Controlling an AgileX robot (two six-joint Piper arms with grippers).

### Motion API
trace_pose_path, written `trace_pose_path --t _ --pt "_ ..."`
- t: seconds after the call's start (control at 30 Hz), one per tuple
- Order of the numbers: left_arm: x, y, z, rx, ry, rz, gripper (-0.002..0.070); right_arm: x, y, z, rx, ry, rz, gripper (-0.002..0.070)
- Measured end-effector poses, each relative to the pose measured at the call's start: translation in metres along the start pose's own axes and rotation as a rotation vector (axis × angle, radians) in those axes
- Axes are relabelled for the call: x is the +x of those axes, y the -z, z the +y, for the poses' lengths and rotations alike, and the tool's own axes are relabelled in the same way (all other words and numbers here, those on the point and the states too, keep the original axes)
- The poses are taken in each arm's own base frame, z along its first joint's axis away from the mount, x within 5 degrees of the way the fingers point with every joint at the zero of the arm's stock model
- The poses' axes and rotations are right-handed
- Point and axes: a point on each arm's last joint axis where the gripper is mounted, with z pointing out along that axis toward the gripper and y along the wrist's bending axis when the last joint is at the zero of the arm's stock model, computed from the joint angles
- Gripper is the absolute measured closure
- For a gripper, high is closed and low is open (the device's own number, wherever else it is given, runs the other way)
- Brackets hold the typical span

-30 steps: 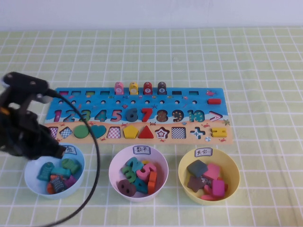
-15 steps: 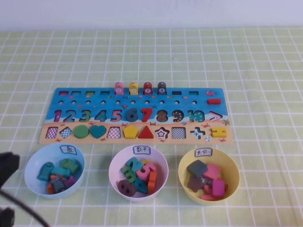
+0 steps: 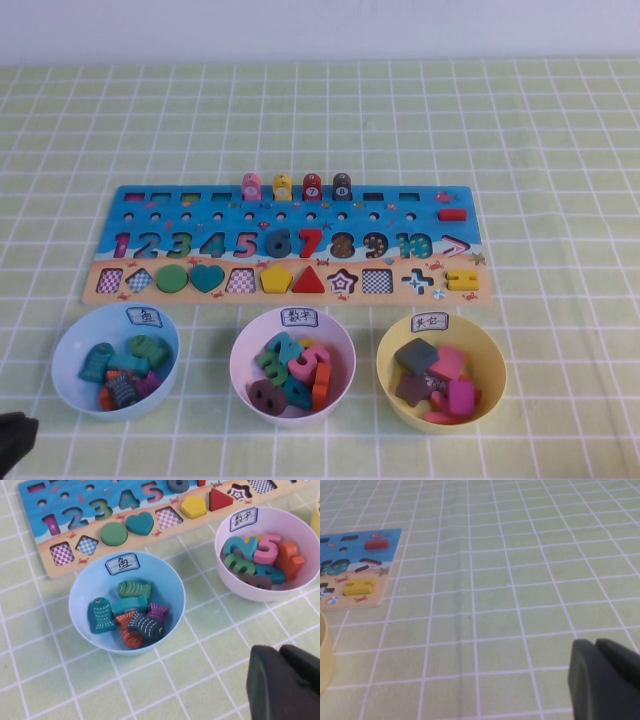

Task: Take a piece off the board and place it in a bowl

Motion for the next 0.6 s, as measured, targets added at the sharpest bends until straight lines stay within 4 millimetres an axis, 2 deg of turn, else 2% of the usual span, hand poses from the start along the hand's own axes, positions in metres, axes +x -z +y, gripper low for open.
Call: trace_pose_path --t 0.27,0.47,0.6 --pt "0.016 -0.024 0.004 -0.018 0.054 -0.013 0.0677 0.0 0.0 0.0 0.0 0.0 0.0 0.0694" --pt "0.047 -0.059 0.007 -0.033 0.177 -0.114 0.0677 0.0 0.0 0.0 0.0 0.0 0.0 0.0694" --pt "0.067 -0.067 0.01 -0.081 0.183 -0.188 0.0677 0.0 0.0 0.0 0.0 0.0 0.0 0.0694"
